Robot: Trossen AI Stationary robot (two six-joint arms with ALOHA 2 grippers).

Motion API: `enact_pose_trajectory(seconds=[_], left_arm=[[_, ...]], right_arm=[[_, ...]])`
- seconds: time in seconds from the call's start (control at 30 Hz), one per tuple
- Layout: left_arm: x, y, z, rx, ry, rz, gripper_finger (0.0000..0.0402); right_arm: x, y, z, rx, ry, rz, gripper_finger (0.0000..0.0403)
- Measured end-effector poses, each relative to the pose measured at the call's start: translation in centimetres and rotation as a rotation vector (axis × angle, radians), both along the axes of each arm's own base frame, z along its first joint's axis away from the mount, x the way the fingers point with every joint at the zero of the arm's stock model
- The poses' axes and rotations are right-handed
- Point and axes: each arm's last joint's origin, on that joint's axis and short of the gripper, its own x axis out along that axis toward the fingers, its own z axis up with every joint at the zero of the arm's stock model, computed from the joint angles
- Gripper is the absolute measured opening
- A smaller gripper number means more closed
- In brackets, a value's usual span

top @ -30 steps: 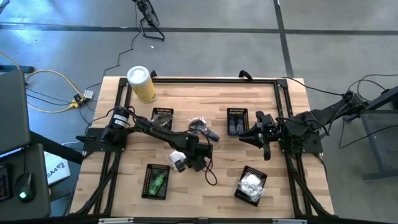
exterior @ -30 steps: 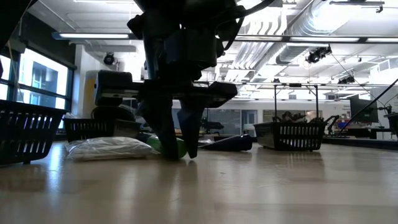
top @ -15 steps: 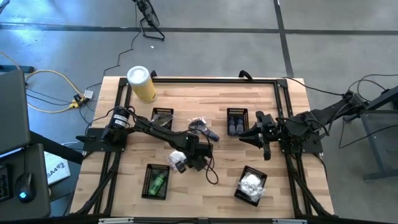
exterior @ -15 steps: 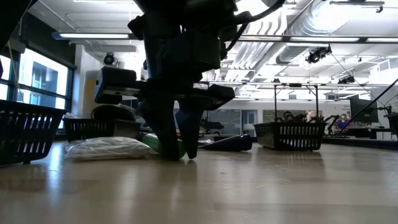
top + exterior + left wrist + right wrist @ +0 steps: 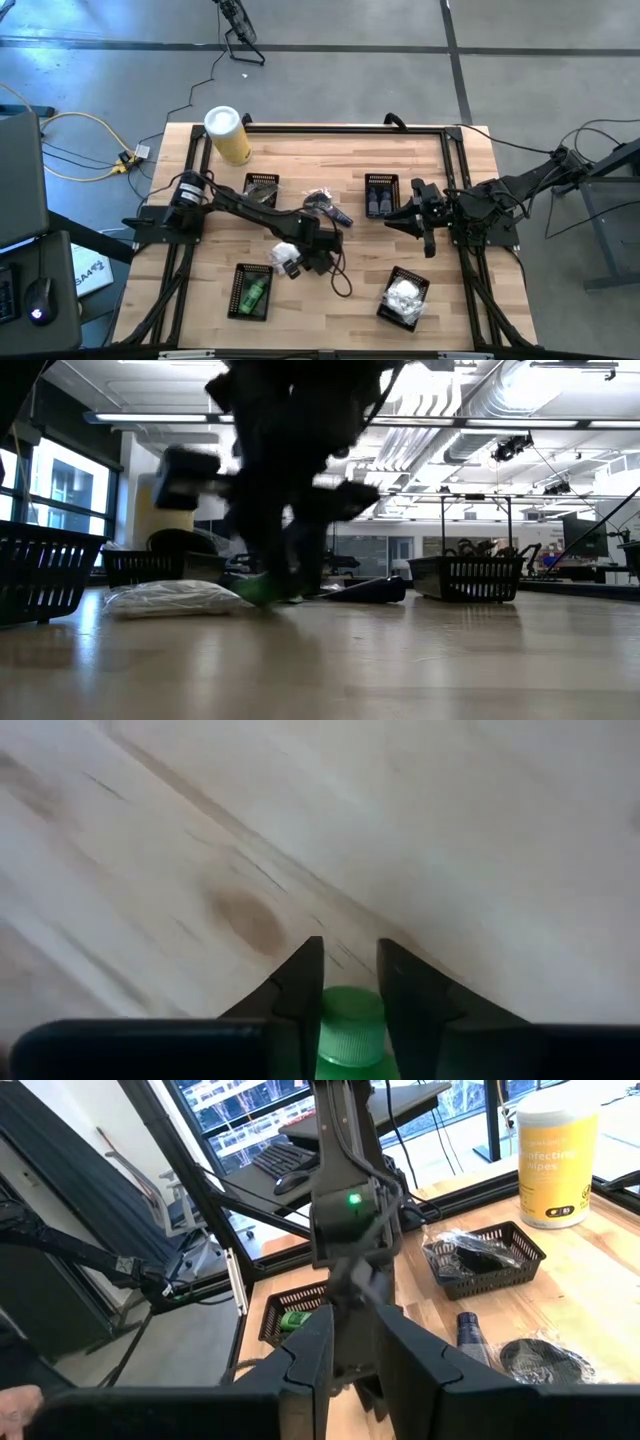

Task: Pick & Place Travel size toiletries
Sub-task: Put the green shampoo into the bottom left black basket

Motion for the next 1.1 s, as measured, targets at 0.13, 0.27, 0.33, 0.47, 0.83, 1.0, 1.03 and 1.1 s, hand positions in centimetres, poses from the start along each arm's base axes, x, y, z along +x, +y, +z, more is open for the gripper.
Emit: enact_pose_trajectory(seconds=[0.13,0.27,0.33,0.47,0.83,1.0,1.03,1.1], left_arm=[[0.3,0.0,2.2,0.003,-0.042,-0.011,0.0071],[0.5,-0.1,5.2,0.0,-0.073,-0.016,0.0039],[0.7,-0.1,6.5,-0.002,-0.09,-0.015,0.0015],[0.8,0.0,8.5,0.012,-0.108,0.005,0.0006],[0.6,0.9,8.9,0.185,-0.089,0.13,0.0005],[0.5,2.6,8.8,0.108,-0.029,0.139,0.0005],[0.6,3.1,8.8,0.095,-0.028,0.146,0.0005],[0.9,4.1,8.8,0.091,-0.042,0.168,0.0005]], right_arm=[[0.0,0.0,0.0,-0.001,0.002,0.0,0.0066],[0.0,0.0,0.0,-0.002,0.004,0.005,0.0066],[0.0,0.1,-0.1,-0.004,0.012,0.03,0.0066],[-0.1,0.1,-0.1,0.0,0.011,0.057,0.0066],[-0.9,0.1,0.4,0.058,-0.002,0.15,0.0066],[-1.8,0.1,1.0,0.06,-0.037,0.137,0.0065],[-2.1,0.1,1.1,0.06,-0.046,0.133,0.0063],[-2.5,0.1,1.3,0.056,-0.063,0.128,0.0057]])
